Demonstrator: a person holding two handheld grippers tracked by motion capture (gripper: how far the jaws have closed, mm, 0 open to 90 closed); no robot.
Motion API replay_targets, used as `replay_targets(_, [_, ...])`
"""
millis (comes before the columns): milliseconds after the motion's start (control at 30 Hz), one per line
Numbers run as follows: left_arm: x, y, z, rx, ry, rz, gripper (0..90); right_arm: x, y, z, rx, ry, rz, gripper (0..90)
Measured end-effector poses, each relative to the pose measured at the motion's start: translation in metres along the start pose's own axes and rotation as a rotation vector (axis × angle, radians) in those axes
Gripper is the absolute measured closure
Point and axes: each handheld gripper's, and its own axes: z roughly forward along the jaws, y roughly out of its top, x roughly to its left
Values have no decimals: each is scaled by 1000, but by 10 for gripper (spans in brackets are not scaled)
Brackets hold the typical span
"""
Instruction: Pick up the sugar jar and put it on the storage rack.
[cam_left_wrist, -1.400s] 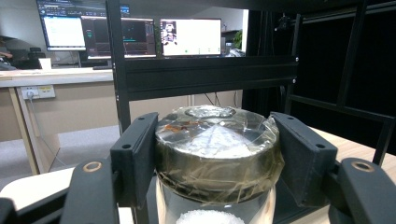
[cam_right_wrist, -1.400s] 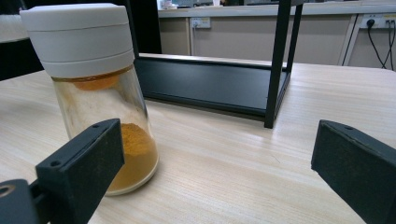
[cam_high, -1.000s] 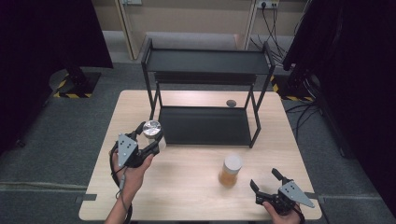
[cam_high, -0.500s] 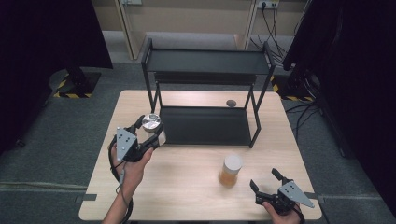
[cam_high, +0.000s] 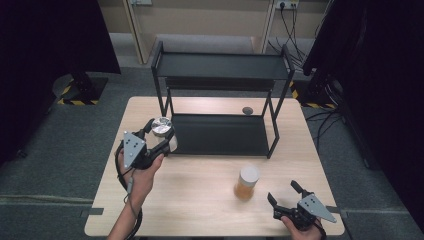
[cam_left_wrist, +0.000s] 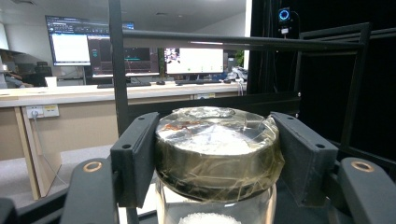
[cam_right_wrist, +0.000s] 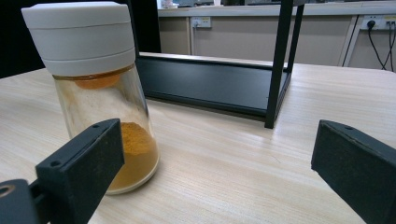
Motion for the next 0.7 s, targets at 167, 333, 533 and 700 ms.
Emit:
replay_targets(167, [1,4,4,-3,6,4,351,0,0,0,0,0,-6,30])
replay_targets(333, [1,9,6,-13,11,4,351,1,0,0,0,-1,-8,29])
replay_targets(533, [2,17,10,-24,12,8,351,1,0,0,0,-2,-10,29])
replay_targets(700, [1,20,13,-31,14,5,351,1,0,0,0,-2,-11,29])
